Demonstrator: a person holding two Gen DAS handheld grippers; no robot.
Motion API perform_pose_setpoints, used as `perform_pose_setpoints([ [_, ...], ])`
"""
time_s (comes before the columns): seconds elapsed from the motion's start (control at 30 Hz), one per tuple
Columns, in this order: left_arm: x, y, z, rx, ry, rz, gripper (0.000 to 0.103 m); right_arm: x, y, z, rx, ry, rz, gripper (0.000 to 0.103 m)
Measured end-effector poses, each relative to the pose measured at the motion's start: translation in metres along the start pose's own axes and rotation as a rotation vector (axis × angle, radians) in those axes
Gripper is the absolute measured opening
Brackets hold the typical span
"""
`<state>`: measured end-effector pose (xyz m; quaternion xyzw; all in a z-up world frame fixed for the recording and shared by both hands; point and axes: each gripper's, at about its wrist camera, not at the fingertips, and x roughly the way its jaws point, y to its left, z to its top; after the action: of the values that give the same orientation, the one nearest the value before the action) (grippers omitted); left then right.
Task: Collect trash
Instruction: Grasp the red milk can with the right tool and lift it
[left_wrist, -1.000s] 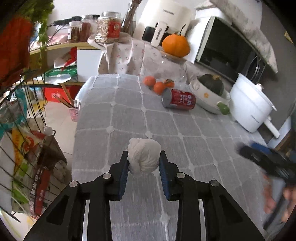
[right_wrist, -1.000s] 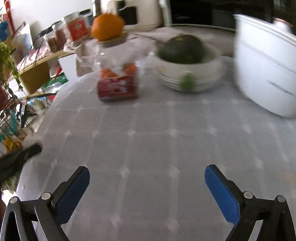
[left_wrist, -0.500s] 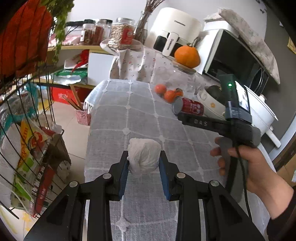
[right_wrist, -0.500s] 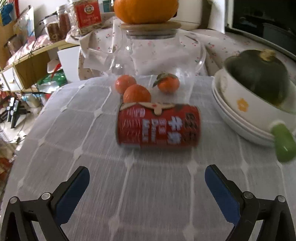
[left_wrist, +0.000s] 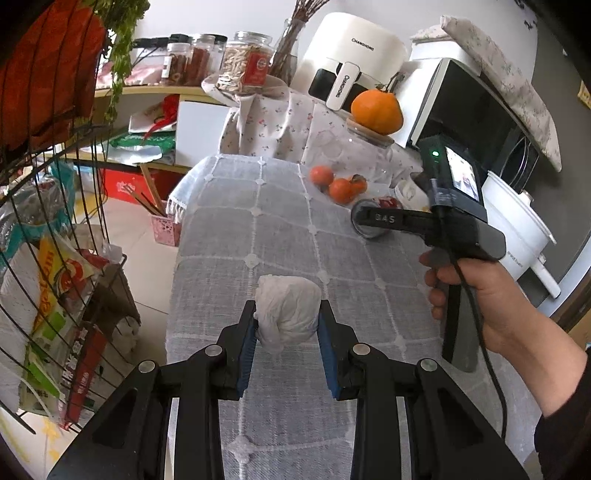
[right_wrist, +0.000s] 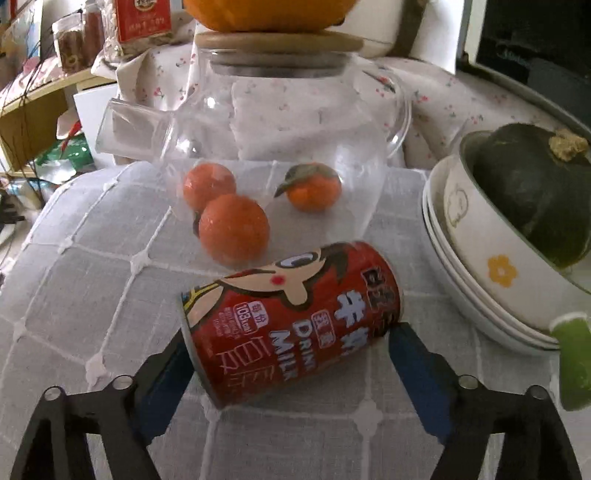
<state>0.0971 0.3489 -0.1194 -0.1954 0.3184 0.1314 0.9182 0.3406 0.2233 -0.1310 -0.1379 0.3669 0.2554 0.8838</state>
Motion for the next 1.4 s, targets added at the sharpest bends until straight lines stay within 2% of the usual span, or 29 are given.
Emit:
perform_pose_setpoints([
  [0.03, -0.003, -0.002, 0.000, -0.002, 0.000, -0.001, 0.033, -0.003, -0.004, -0.001, 0.013, 0.012, 0.022, 0.074],
  [0.1, -0.008, -0.005, 0.001, -0.004, 0.001, -0.009, 0.033, -0.013, -0.012, -0.007, 0.026, 0.039, 0.042, 0.048],
  [0.13, -0.011, -0.008, 0.001, -0.003, 0.003, -0.016, 0.033, -0.020, -0.016, -0.011, 0.018, 0.050, 0.058, 0.024],
  [0.17, -0.013, -0.010, 0.001, -0.002, 0.010, -0.018, 0.033, -0.025, -0.018, -0.014, 0.012, 0.054, 0.063, 0.009],
  [0.27, -0.020, -0.013, -0.001, -0.017, 0.030, -0.032, 0.033, -0.050, -0.025, -0.027, -0.011, 0.061, 0.072, 0.010],
  [0.3, -0.022, -0.014, -0.001, -0.019, 0.029, -0.028, 0.033, -0.058, -0.029, -0.030, -0.010, 0.063, 0.080, 0.014],
  [0.33, -0.025, -0.015, -0.001, -0.023, 0.027, -0.024, 0.033, -0.065, -0.031, -0.033, -0.004, 0.066, 0.091, 0.031],
  [0.37, -0.027, -0.014, 0.000, -0.030, 0.021, -0.022, 0.033, -0.070, -0.033, -0.035, 0.011, 0.066, 0.103, 0.064],
  [0.43, -0.028, -0.014, 0.003, -0.041, 0.013, -0.023, 0.033, -0.080, -0.035, -0.036, 0.053, 0.044, 0.127, 0.090],
  [0.53, -0.029, -0.015, 0.009, -0.049, -0.004, -0.031, 0.033, -0.079, -0.031, -0.029, 0.138, 0.041, 0.121, 0.090],
  [0.73, -0.026, -0.010, 0.014, -0.002, -0.026, 0.002, 0.033, -0.043, -0.022, -0.007, 0.376, 0.036, 0.069, 0.090],
  [0.83, -0.022, -0.003, 0.015, 0.023, -0.027, 0.025, 0.033, -0.022, -0.021, 0.003, 0.420, 0.033, -0.002, 0.088],
  [0.9, -0.018, 0.003, 0.014, 0.030, -0.022, 0.033, 0.033, -0.009, -0.021, 0.008, 0.432, 0.034, -0.033, 0.084],
  [1.0, -0.012, 0.008, 0.014, 0.021, -0.009, 0.034, 0.033, 0.007, -0.023, 0.011, 0.448, 0.057, -0.046, 0.069],
  [1.1, -0.010, 0.008, 0.014, 0.014, -0.007, 0.028, 0.033, 0.007, -0.027, 0.008, 0.440, 0.049, -0.043, 0.065],
  [1.23, -0.020, 0.000, 0.017, 0.013, -0.008, -0.001, 0.033, -0.014, -0.029, -0.004, 0.399, 0.059, -0.021, 0.061],
  [1.4, -0.047, -0.020, 0.027, 0.024, -0.028, -0.047, 0.033, -0.071, -0.034, -0.034, 0.305, 0.078, 0.043, 0.058],
])
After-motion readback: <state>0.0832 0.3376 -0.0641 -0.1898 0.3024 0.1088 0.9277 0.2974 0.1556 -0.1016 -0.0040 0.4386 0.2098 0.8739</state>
